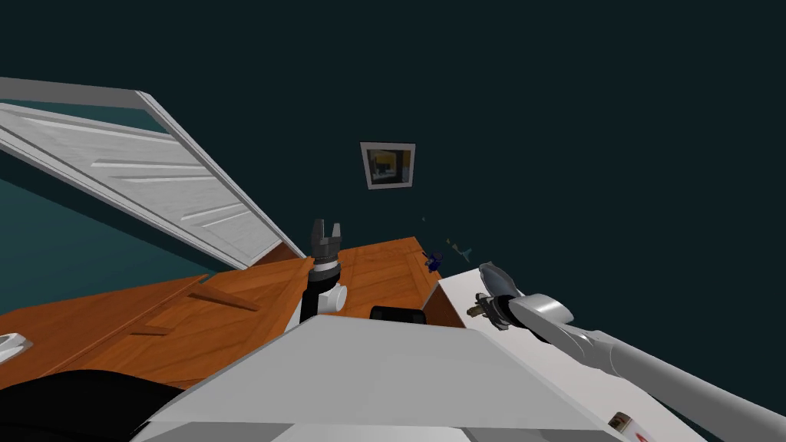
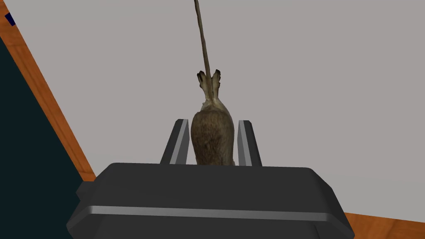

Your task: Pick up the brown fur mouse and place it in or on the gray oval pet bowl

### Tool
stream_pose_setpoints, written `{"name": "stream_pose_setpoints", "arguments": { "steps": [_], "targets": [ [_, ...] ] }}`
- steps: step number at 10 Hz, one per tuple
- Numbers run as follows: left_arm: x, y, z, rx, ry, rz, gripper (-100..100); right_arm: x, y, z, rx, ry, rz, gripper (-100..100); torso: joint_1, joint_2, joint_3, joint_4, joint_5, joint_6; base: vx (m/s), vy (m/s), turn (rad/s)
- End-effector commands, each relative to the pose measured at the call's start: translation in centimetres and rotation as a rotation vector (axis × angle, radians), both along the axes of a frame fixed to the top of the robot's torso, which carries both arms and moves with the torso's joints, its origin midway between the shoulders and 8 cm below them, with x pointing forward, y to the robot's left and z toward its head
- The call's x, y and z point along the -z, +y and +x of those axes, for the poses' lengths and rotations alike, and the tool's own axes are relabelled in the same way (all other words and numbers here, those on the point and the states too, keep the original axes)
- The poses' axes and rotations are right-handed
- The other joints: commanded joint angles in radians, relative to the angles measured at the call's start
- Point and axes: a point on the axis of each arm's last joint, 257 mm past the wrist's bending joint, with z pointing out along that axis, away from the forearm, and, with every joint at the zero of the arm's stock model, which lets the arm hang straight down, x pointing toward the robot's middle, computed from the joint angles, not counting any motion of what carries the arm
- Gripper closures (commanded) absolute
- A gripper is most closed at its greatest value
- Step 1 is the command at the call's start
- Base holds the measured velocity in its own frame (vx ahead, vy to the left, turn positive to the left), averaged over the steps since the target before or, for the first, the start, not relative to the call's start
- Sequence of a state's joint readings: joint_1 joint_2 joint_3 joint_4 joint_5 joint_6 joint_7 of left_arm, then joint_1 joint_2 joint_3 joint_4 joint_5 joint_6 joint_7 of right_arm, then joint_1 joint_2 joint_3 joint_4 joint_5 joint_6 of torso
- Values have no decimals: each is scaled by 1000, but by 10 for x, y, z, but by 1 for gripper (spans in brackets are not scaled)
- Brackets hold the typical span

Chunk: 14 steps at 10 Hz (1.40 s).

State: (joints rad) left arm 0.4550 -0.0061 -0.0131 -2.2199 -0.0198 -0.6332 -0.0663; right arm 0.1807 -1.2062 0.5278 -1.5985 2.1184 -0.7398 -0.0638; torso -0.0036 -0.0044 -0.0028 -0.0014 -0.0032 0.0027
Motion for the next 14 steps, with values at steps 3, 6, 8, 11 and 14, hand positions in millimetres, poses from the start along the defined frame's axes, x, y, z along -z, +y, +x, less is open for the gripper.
{"name": "stream_pose_setpoints", "arguments": {
  "steps": [3, 6, 8, 11, 14],
  "targets": [
    [0, 0, 0, 0, 0, 0, 0, -14, -2, 22, -27, -40, -5, 100, 1, 1, 0, 0, 0, 0, -20, 9, 5],
    [0, 0, 0, 0, 0, 0, 0, -32, -4, 46, -67, -90, -11, 100, 4, 9, 5, 2, 1, -1, -121, 40, 40],
    [0, 0, 0, 0, 0, 0, 0, -42, -5, 59, -89, -115, -16, 100, 6, 10, 6, 3, 2, -1, -110, 54, 36],
    [0, 0, 0, 0, 0, 0, 0, -67, -12, 86, -135, -174, -32, 100, 4, 10, 6, 4, 2, -2, -109, 28, 81],
    [0, 0, 0, 0, 0, 0, 0, -98, -33, 106, -171, -215, -82, 100, 6, 11, 8, 5, 3, -3, -106, 30, 118]
  ]
}}
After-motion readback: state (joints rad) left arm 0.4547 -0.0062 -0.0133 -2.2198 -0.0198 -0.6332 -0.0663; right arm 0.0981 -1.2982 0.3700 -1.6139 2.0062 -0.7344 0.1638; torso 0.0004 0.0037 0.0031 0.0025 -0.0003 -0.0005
